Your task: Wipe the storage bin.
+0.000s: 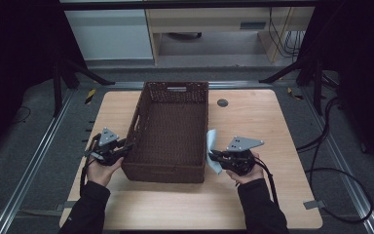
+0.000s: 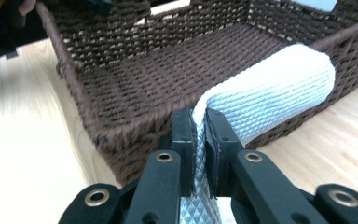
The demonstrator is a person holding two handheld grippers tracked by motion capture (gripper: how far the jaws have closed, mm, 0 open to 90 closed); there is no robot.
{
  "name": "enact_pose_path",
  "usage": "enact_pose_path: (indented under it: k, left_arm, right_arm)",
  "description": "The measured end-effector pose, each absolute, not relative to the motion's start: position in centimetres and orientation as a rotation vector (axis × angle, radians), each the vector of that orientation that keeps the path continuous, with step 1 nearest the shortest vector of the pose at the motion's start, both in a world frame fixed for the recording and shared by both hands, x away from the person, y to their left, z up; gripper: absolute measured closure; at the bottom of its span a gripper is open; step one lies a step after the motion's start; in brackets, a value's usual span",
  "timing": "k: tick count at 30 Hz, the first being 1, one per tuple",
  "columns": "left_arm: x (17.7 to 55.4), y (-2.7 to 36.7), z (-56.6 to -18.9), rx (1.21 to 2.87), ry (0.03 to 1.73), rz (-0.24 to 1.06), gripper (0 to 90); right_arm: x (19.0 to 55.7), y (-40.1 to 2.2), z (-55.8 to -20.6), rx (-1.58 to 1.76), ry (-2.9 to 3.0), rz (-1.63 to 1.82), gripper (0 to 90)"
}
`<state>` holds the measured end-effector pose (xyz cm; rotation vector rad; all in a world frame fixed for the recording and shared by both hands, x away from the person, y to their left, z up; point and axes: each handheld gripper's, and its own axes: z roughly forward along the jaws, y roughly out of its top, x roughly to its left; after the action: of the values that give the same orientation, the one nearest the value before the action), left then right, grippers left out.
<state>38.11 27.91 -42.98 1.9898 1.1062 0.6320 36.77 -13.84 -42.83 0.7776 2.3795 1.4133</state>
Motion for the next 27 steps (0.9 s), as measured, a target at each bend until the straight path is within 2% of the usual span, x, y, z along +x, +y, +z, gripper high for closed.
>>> enact_pose_path:
  k: [14, 17, 22, 27]
  left_arm:
    - [38.1, 28.0, -43.0, 1.985, 1.105, 0.621, 67.3]
    - [38.1, 28.0, -43.0, 1.983, 1.106, 0.619, 67.3]
    - [38.1, 28.0, -43.0, 1.986, 1.105, 0.62, 67.3]
    - [38.1, 28.0, -43.0, 1.982, 1.107, 0.615, 67.3]
  right_arm:
    - [36.3, -13.2, -48.8, 0.876, 2.475, 1.356, 83.9]
    - [36.2, -13.4, -47.7, 0.859, 2.441, 1.401, 83.9]
    - [36.0, -13.7, -43.7, 0.795, 2.377, 1.443, 83.9]
    - [35.7, -13.8, -42.2, 0.768, 2.412, 1.423, 83.9]
